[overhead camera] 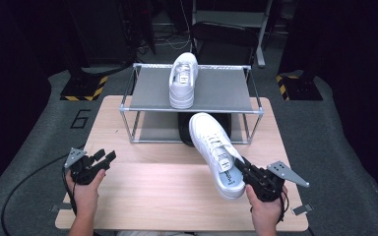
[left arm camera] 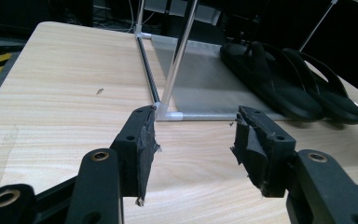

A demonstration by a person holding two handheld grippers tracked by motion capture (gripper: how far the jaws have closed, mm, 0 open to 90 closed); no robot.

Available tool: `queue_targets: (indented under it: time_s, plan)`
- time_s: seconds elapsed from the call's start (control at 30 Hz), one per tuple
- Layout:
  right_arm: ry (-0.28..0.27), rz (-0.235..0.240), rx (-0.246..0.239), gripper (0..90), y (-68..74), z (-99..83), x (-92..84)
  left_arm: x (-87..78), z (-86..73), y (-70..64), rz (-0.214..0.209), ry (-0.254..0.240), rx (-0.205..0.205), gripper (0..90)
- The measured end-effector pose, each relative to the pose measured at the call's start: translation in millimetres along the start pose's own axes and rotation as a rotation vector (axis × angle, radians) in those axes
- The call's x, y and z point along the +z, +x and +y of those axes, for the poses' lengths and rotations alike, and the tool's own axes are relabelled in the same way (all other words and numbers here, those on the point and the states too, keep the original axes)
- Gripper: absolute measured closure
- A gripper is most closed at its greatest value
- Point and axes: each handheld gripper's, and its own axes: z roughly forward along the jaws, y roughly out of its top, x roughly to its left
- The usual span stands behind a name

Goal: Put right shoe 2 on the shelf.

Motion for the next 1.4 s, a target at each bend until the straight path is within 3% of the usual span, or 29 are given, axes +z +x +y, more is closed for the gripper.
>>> queue_targets:
  time_s: [0.7, 1.4]
  plan:
    - [-0.102, -0.018, 0.002, 79.7, 0.1, 21.7, -2.8, 0.2, -0.2, 0.6, 0.000, -0.002, 0.000, 47.6]
    - [-0.159, -0.054, -0.015, 79.7, -5.9, 55.6, 14.7, -0.2, -0.5, 1.6, 0.001, -0.001, -0.008, 47.6]
